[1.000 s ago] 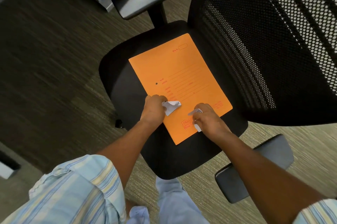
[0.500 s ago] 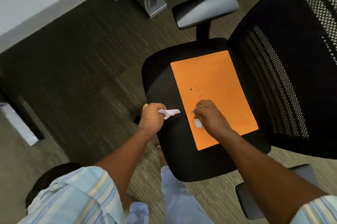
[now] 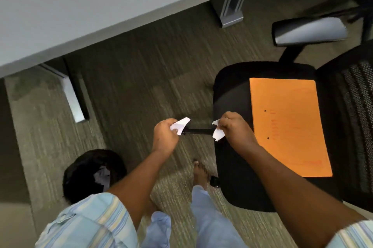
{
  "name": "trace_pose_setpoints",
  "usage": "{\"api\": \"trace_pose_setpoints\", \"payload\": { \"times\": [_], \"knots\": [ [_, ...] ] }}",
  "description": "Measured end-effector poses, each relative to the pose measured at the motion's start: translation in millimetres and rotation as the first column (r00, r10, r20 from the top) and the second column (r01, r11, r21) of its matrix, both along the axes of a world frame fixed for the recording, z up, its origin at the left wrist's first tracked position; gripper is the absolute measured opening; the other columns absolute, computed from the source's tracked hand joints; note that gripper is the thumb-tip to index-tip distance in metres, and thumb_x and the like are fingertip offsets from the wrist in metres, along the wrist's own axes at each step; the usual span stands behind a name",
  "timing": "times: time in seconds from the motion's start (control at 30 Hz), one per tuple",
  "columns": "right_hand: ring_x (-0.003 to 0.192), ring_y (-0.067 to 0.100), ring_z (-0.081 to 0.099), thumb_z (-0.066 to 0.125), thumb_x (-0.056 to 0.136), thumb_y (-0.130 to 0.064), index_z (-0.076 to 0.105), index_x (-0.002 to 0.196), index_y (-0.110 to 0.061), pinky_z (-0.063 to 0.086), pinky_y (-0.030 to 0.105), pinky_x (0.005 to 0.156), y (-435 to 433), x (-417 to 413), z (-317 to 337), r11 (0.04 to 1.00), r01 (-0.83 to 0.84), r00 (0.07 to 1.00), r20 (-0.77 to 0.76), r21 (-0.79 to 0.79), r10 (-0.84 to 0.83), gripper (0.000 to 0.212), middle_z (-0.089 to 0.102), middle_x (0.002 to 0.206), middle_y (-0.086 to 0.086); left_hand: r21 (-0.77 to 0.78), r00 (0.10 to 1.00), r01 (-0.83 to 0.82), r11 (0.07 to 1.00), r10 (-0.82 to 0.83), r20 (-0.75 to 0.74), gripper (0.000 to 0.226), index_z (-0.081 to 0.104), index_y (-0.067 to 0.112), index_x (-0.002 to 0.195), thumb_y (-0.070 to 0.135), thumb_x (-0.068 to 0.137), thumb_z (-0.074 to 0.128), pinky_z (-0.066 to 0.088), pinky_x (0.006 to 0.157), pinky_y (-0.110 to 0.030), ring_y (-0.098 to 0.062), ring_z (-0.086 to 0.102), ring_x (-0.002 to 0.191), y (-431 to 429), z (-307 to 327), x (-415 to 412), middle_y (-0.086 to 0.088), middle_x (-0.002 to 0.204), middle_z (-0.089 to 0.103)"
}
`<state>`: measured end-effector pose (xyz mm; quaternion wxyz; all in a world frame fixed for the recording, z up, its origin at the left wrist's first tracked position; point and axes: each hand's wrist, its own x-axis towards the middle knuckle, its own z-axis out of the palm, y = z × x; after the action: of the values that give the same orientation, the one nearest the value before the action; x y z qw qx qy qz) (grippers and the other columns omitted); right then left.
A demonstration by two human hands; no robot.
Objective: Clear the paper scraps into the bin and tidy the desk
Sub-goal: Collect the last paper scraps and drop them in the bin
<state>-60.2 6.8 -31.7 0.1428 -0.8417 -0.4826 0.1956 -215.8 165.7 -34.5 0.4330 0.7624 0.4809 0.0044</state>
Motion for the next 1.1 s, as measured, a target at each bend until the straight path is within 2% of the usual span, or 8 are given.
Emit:
{"api": "trace_pose_setpoints", "payload": {
  "times": [0.1,0.27,0.37,0.6,0.73,0.9,1.03,1.1],
  "knots": [
    [0.084,0.028,0.054,0.072,0.075,-0.001,0.069,0.085,-0.003,0.048,0.038,0.063,27.1,-21.9,3.4,0.997,-0.074,0.997,-0.029,-0.010,0.074,0.011,0.061,0.089,0.012,0.003,0.994,-0.111,0.994,0.111,-0.006,0.030,0.069,0.003,0.104,-0.007,0.080,0.053,0.040,0.073,-0.023,-0.024,0.063,0.092,18.8,-2.7,-31.2,-0.013,0.100,0.071],
    [0.083,0.027,0.053,0.064,0.084,-0.004,0.069,0.089,-0.004,0.047,0.042,0.067,73.1,-58.7,-1.0,0.986,-0.165,0.984,-0.059,0.034,0.167,0.007,0.060,0.089,0.010,0.015,0.968,-0.246,0.969,0.246,-0.037,0.026,0.069,0.002,0.101,-0.007,0.083,0.052,0.038,0.068,-0.023,-0.020,0.058,0.083,48.0,-10.5,-89.7,-0.012,0.092,0.068],
    [0.082,0.027,0.053,0.068,0.080,-0.001,0.068,0.087,-0.005,0.048,0.043,0.065,97.4,-82.5,-3.4,0.974,-0.221,0.973,-0.060,0.038,0.223,0.008,0.059,0.088,0.009,0.036,0.952,-0.302,0.953,0.303,-0.046,0.026,0.068,0.001,0.104,-0.006,0.085,0.052,0.040,0.070,-0.025,-0.030,0.063,0.087,61.6,-16.2,-126.5,-0.018,0.097,0.070],
    [0.084,0.025,0.053,0.070,0.078,0.001,0.067,0.094,-0.005,0.050,0.041,0.060,147.8,-142.6,-14.0,0.950,-0.312,0.950,-0.014,-0.016,0.312,0.017,0.056,0.087,0.008,0.033,0.889,-0.451,0.892,0.453,-0.071,0.030,0.064,0.002,0.113,-0.002,0.085,0.056,0.040,0.075,-0.026,-0.034,0.063,0.099,79.5,-32.2,-206.8,-0.020,0.108,0.069],
    [0.085,0.025,0.054,0.070,0.078,0.002,0.067,0.095,-0.004,0.046,0.033,0.061,174.3,-189.6,-26.1,0.926,-0.378,0.925,-0.034,-0.008,0.378,0.018,0.057,0.088,0.009,0.012,0.852,-0.517,0.856,0.516,-0.083,0.031,0.060,0.002,0.115,0.000,0.085,0.058,0.042,0.081,-0.029,-0.034,0.061,0.104,86.8,-41.7,-256.9,-0.019,0.112,0.066],
    [0.086,0.026,0.053,0.065,0.084,-0.006,0.066,0.096,-0.003,0.051,0.044,0.062,204.8,-256.9,-49.9,0.892,-0.450,0.893,-0.049,-0.042,0.448,0.012,0.056,0.089,0.010,0.003,0.801,-0.589,0.808,0.584,-0.131,0.031,0.060,0.002,0.117,0.001,0.086,0.060,0.040,0.085,-0.028,-0.033,0.059,0.106,95.8,-62.3,-324.0,-0.023,0.117,0.062],
    [0.086,0.026,0.054,0.063,0.086,-0.009,0.068,0.094,-0.003,0.045,0.034,0.057,225.2,-308.2,-69.7,0.873,-0.487,0.870,-0.092,-0.003,0.485,0.011,0.055,0.086,0.008,0.021,0.781,-0.614,0.789,0.612,-0.125,0.030,0.064,-0.002,0.111,-0.003,0.082,0.063,0.043,0.088,-0.032,-0.035,0.060,0.105,101.4,-79.4,-371.4,-0.022,0.111,0.066],
    [0.086,0.027,0.053,0.061,0.087,-0.009,0.066,0.092,-0.004,0.046,0.035,0.058,234.3,-330.5,-80.2,0.861,-0.509,0.857,-0.100,-0.011,0.506,0.009,0.053,0.085,0.007,0.028,0.762,-0.638,0.770,0.636,-0.127,0.030,0.065,-0.002,0.110,-0.003,0.079,0.066,0.044,0.087,-0.033,-0.035,0.062,0.103,103.7,-87.9,-389.7,-0.022,0.109,0.068]
  ]
}}
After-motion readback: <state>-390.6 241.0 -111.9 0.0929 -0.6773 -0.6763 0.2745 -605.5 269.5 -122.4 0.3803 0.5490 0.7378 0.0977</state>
